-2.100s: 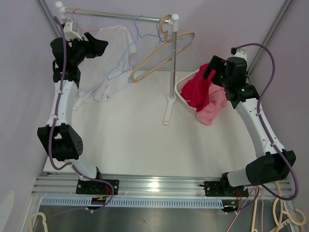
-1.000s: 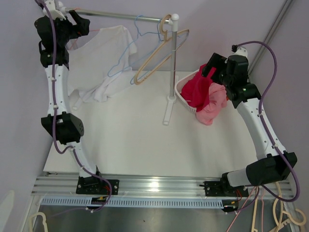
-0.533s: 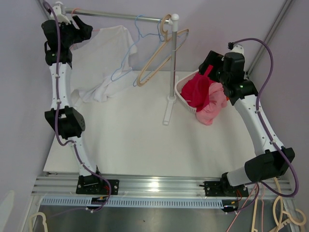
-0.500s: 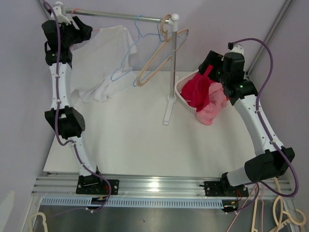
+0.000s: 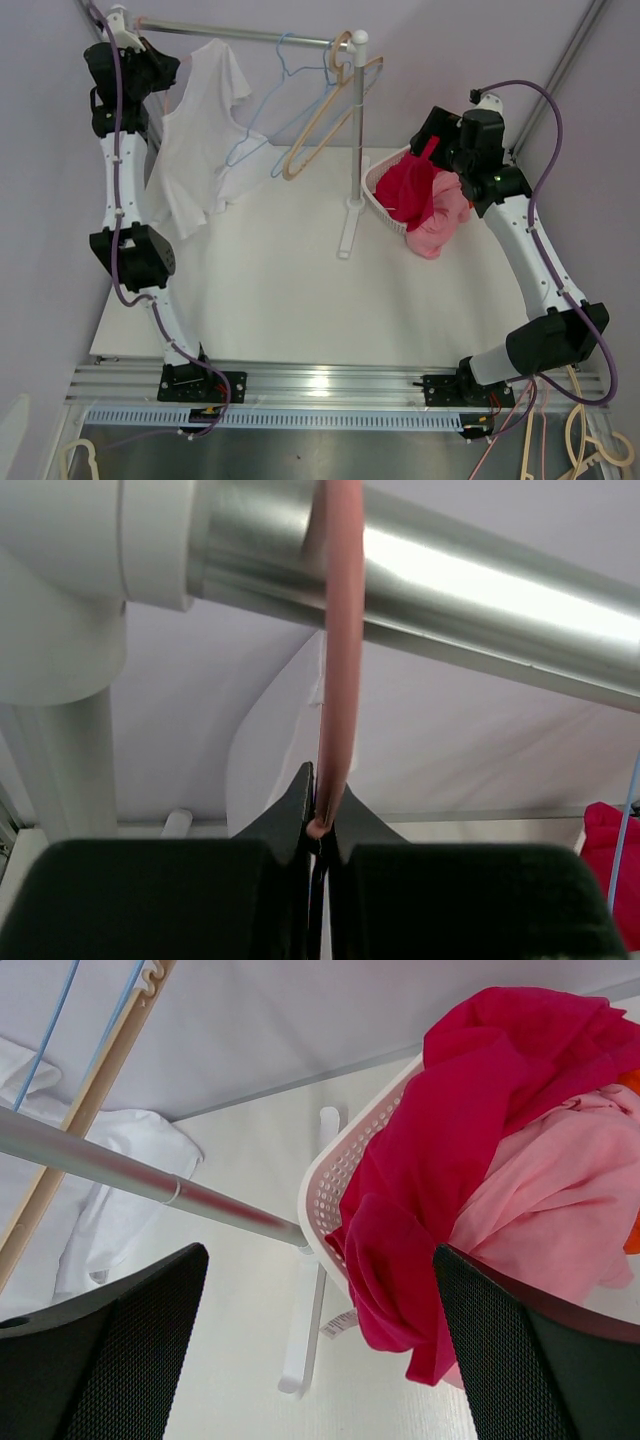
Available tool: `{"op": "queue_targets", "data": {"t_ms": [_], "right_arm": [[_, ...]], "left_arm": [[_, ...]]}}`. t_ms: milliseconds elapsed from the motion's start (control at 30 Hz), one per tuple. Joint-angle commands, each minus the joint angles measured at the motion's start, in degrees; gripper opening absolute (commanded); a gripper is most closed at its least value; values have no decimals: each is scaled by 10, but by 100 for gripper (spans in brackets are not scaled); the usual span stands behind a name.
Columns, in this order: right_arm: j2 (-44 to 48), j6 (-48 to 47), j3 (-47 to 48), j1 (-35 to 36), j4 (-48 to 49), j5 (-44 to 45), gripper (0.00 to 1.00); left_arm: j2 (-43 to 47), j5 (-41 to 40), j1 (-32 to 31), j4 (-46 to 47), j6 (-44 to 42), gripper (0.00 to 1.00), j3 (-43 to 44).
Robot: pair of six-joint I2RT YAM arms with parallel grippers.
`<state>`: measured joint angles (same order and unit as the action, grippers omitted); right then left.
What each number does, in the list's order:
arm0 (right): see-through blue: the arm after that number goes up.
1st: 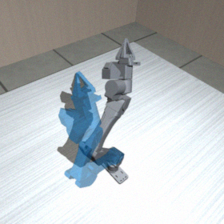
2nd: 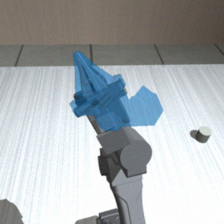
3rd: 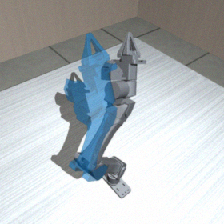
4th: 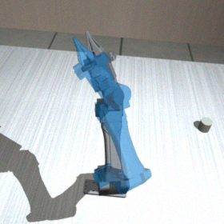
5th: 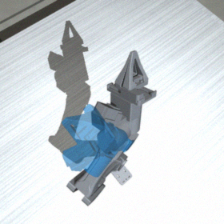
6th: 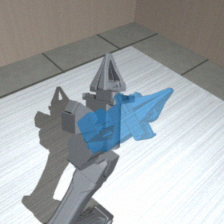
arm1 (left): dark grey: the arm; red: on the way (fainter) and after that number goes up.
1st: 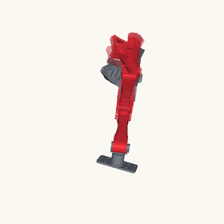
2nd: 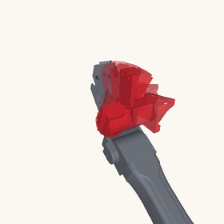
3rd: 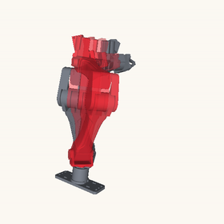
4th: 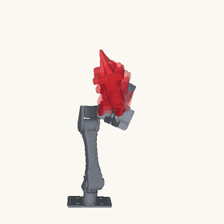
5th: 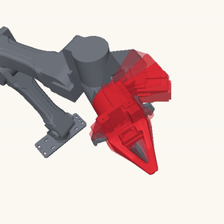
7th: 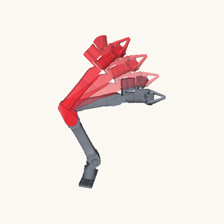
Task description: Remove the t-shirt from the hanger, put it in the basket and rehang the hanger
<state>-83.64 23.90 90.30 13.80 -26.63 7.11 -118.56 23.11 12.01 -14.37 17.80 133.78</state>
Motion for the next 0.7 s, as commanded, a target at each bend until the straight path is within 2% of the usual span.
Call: {"op": "queue_targets", "data": {"t_ms": [0,167,267,467,500,533,600,667], "right_arm": [[15,0,-7,3,12,-5,100],[35,-4,-21,4,10,-6,100],[46,-7,-28,3,6,-5,99],[76,-10,-46,1,4,-9,100],[79,-10,-50,1,4,-10,100],[84,-10,-51,1,3,-16,100],[90,-22,-54,3,4,-25,99],[95,-35,-50,16,-5,-25,99]], "left_arm": [[44,9,-1,-10,25,1,-13],[66,33,-18,31,41,1,-2],[87,5,-43,25,2,1,15],[144,-167,-93,-31,-66,1,-18],[168,-184,-95,-23,-66,1,-37],[184,-205,-97,-13,-62,1,-101],[228,-221,-96,45,-23,1,-147],[242,-278,-107,45,-9,1,-170]]}}
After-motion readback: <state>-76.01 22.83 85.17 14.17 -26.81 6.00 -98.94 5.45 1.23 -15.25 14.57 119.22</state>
